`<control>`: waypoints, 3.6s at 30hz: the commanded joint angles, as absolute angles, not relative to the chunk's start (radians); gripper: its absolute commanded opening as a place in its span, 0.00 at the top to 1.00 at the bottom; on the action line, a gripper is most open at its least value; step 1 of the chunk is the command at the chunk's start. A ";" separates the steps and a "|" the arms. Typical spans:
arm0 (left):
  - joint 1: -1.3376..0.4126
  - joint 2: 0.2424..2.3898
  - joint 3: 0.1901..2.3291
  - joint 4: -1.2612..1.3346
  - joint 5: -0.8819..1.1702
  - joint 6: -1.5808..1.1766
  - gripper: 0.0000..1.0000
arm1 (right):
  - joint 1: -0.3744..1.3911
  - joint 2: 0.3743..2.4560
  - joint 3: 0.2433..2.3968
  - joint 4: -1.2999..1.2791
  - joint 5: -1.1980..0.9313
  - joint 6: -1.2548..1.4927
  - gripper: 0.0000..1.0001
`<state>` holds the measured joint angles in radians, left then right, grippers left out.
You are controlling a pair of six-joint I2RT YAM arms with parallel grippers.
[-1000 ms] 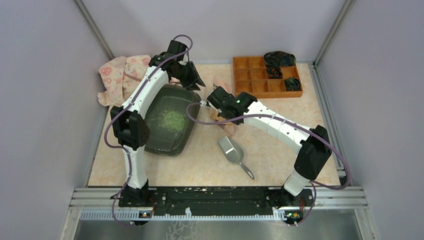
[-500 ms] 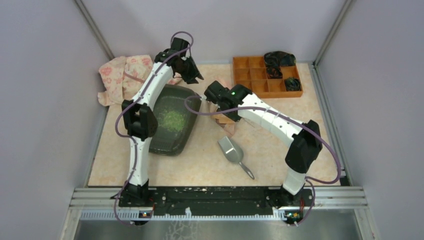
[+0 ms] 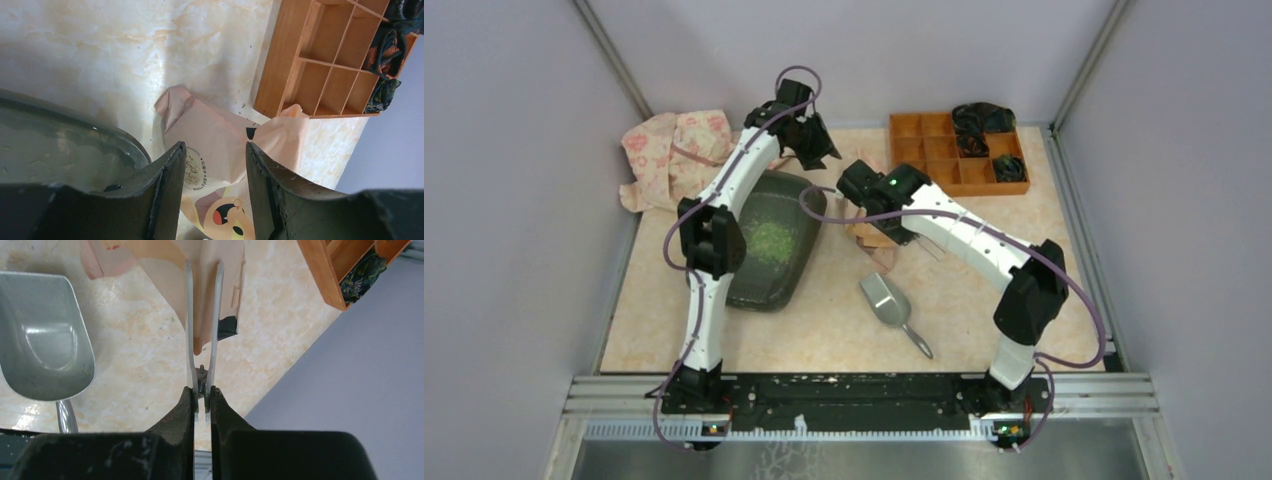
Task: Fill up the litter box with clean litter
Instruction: Clamp the cat litter bag at the center of the board.
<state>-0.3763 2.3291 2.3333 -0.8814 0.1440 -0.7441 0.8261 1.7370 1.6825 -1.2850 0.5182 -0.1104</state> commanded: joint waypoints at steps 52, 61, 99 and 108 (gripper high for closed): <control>-0.397 2.337 2.372 -0.808 0.111 -0.693 0.01 | 0.733 1.902 1.953 -1.290 0.476 -0.043 1.00; -0.457 2.324 2.359 -0.847 0.013 -0.650 0.01 | 0.731 1.934 1.994 -1.291 0.475 -0.040 1.00; -0.437 2.284 2.339 -0.873 -0.049 -0.604 0.01 | 0.710 2.087 2.146 -1.253 0.469 -0.081 1.00; -0.426 2.271 2.336 -0.875 -0.052 -0.594 0.01 | 0.700 2.119 2.171 -1.256 0.449 -0.073 1.00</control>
<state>-0.4313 2.3348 2.3444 -0.8677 -0.0422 -0.6155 0.7143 2.0830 2.1170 -1.3025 0.4694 -0.0834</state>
